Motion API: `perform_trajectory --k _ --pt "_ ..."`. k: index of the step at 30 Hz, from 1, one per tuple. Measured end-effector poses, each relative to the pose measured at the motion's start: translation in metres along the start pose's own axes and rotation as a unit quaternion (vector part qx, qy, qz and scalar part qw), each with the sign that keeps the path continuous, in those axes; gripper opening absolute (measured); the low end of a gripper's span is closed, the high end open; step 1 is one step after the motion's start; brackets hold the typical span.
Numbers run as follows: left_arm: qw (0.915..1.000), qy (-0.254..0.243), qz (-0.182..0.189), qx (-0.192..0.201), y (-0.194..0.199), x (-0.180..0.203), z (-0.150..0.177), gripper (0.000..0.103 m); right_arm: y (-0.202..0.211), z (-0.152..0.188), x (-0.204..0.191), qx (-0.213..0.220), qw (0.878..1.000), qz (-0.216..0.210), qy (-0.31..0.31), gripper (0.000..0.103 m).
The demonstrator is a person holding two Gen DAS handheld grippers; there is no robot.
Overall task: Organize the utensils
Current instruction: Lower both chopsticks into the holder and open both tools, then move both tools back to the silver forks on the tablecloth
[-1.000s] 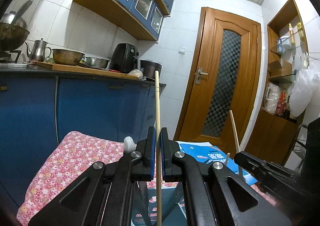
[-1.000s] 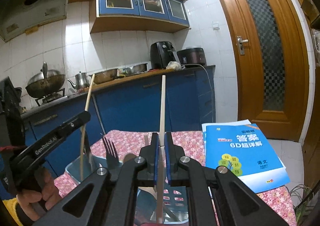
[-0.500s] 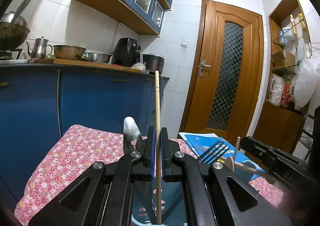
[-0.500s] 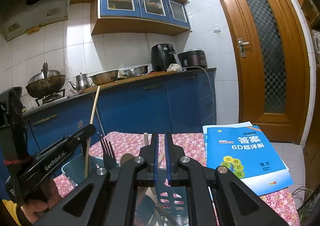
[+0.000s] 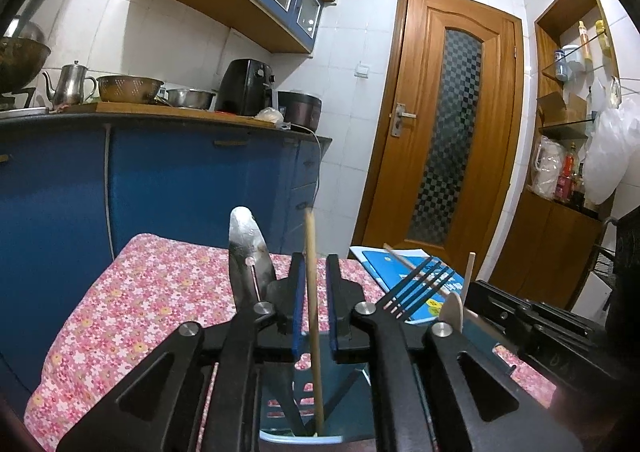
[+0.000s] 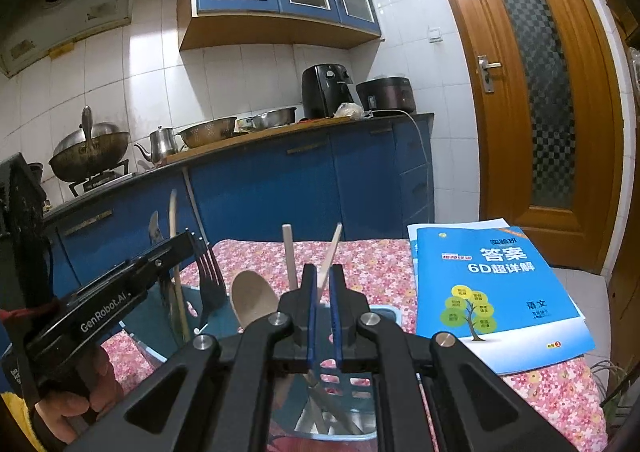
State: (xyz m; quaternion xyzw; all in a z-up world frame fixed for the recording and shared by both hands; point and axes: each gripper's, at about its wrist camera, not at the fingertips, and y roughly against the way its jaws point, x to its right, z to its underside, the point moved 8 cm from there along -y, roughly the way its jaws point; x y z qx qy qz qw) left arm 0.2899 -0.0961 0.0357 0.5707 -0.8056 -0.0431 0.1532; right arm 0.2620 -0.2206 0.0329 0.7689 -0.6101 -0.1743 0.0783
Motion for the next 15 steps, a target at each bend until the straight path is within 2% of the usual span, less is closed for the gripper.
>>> perform_trajectory --k 6,10,15 --pt "1.0 -0.002 -0.004 -0.001 0.009 0.004 -0.005 0.022 0.004 0.007 -0.002 -0.023 1.0 -0.001 0.001 0.008" --pt "1.0 0.005 0.0 -0.007 0.018 0.004 -0.006 0.023 0.002 0.013 -0.002 -0.045 0.999 0.006 0.003 0.008" --pt "0.9997 0.01 -0.002 -0.023 0.029 0.002 -0.002 0.023 0.006 0.019 0.006 -0.057 0.998 -0.002 -0.027 0.008"
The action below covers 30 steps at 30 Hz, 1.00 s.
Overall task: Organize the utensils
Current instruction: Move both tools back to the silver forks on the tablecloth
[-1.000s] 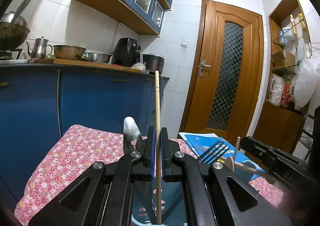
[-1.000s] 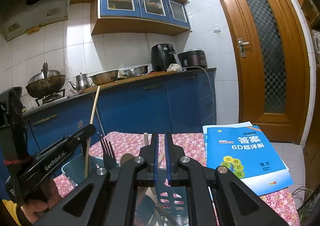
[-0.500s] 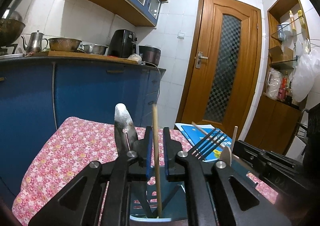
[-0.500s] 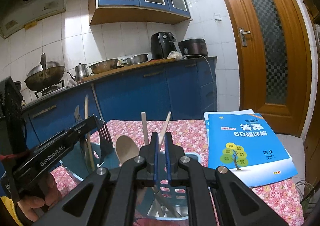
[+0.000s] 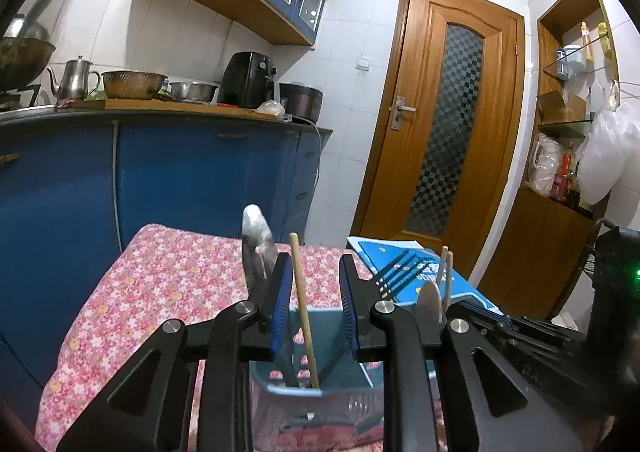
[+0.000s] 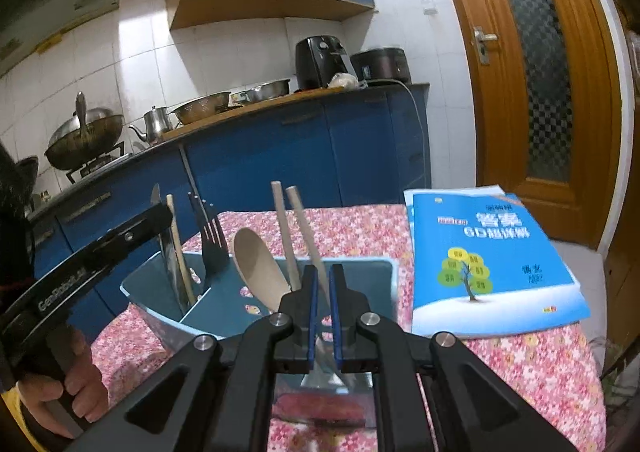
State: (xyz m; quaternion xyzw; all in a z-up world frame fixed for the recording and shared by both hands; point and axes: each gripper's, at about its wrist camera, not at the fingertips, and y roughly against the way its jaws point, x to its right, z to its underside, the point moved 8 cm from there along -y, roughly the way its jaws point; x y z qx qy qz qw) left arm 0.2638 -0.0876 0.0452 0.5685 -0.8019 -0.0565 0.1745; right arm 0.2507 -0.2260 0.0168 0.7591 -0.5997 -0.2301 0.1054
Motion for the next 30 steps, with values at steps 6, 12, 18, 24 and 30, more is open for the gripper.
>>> perform_trajectory --k 6,12,18,24,30 --pt "0.9995 0.02 0.0 -0.024 0.012 -0.004 0.006 0.025 0.017 0.001 -0.002 0.007 1.0 -0.004 -0.005 0.01" --pt "0.9985 0.03 -0.001 -0.046 0.03 -0.005 0.011 0.032 0.038 0.004 -0.005 0.01 1.0 -0.007 -0.013 0.027" --pt "0.9963 0.03 -0.008 -0.08 0.05 -0.007 0.021 0.035 0.061 0.012 -0.012 0.008 1.0 0.0 -0.013 0.035" --pt "0.9935 0.027 -0.013 -0.11 0.068 -0.008 0.036 0.036 0.083 0.023 -0.02 0.0 1.0 0.008 -0.009 0.042" --pt "0.9895 0.021 -0.016 -0.142 0.082 -0.001 0.054 0.04 0.101 0.035 -0.026 -0.009 1.0 0.007 -0.01 0.048"
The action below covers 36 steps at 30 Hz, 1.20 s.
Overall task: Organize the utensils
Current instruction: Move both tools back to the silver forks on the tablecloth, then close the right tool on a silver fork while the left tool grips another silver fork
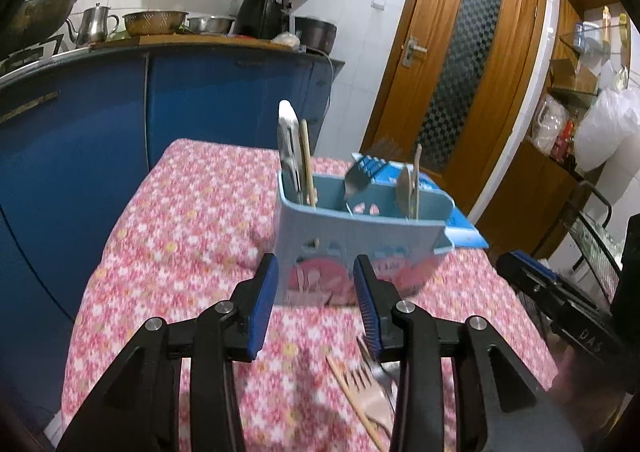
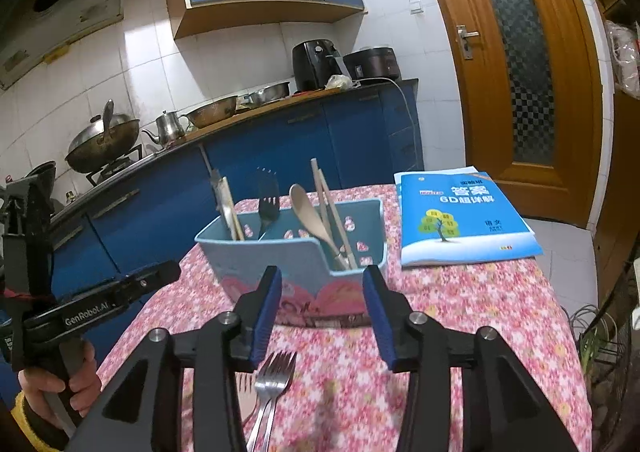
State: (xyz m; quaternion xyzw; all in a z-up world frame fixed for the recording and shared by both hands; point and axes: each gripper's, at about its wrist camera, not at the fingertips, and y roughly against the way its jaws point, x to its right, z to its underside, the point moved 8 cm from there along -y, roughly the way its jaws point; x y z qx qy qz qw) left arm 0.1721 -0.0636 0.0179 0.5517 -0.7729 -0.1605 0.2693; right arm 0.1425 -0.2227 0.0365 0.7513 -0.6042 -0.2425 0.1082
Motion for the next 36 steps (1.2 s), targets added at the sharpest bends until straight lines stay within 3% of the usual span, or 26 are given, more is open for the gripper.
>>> perform_trajectory --k 13,29,36 --pt "0.9983 -0.004 -0.008 -0.057 0.003 0.003 0.045 0.04 -0.006 0.047 -0.009 -0.059 0.998 0.0 -0.005 0.051" --pt "0.9937 0.024 -0.047 -0.098 -0.005 -0.037 0.077 0.04 -0.045 0.088 -0.013 -0.141 0.989 -0.012 -0.033 0.051" --pt "0.9928 0.03 -0.047 -0.106 -0.009 -0.041 0.083 0.04 -0.061 0.096 -0.021 -0.177 0.983 -0.025 -0.033 0.043"
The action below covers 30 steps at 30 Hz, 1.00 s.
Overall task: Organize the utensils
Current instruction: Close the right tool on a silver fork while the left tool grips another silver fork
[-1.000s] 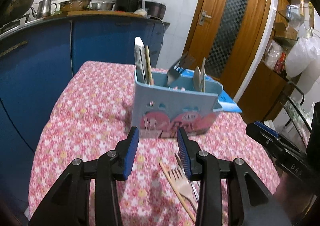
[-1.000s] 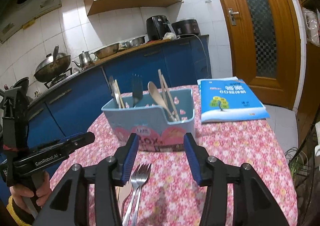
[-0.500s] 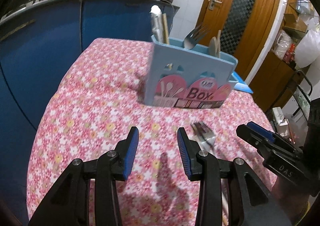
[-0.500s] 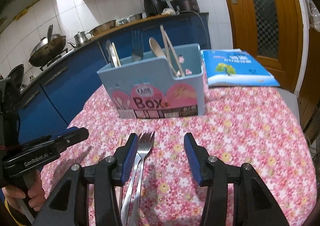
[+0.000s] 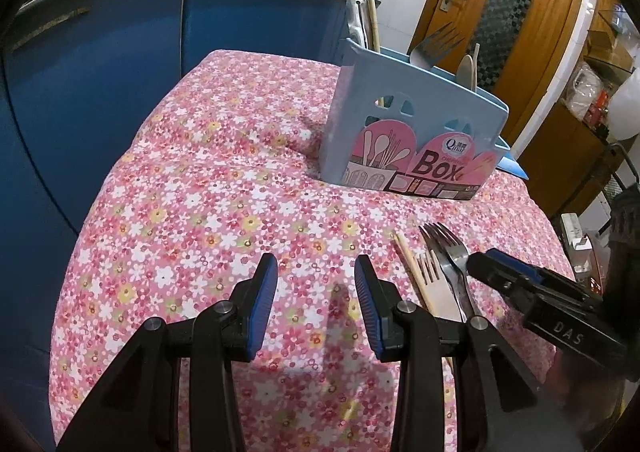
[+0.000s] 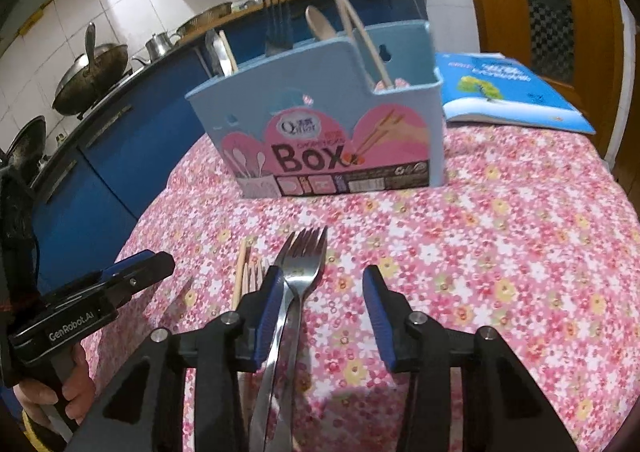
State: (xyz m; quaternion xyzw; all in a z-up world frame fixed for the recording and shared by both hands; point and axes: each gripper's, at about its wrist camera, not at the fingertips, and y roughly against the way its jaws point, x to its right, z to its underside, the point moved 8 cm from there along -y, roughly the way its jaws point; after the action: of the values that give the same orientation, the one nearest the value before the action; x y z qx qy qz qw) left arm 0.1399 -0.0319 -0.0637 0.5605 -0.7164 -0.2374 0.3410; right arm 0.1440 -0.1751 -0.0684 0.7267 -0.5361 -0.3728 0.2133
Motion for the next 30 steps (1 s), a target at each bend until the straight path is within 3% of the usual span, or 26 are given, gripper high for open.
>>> perform_trajectory --k 8,15,23,30 --pt "1.0 0.005 0.003 -0.003 -0.001 -0.002 0.002 0.04 -0.011 -0.006 -0.003 -0.019 1.0 -0.009 0.002 0.035" --pt "1.0 0.002 0.007 -0.002 -0.001 0.001 0.002 0.04 -0.011 -0.01 -0.01 -0.016 0.999 -0.03 0.003 0.012" --pt "0.9996 -0.014 0.025 -0.002 0.002 0.016 -0.002 0.04 0.004 -0.011 0.01 0.003 1.0 -0.025 -0.017 0.006" --pt "0.9965 -0.033 0.075 -0.014 -0.002 0.047 -0.006 0.04 0.019 -0.008 0.032 0.017 0.999 -0.024 -0.04 0.006"
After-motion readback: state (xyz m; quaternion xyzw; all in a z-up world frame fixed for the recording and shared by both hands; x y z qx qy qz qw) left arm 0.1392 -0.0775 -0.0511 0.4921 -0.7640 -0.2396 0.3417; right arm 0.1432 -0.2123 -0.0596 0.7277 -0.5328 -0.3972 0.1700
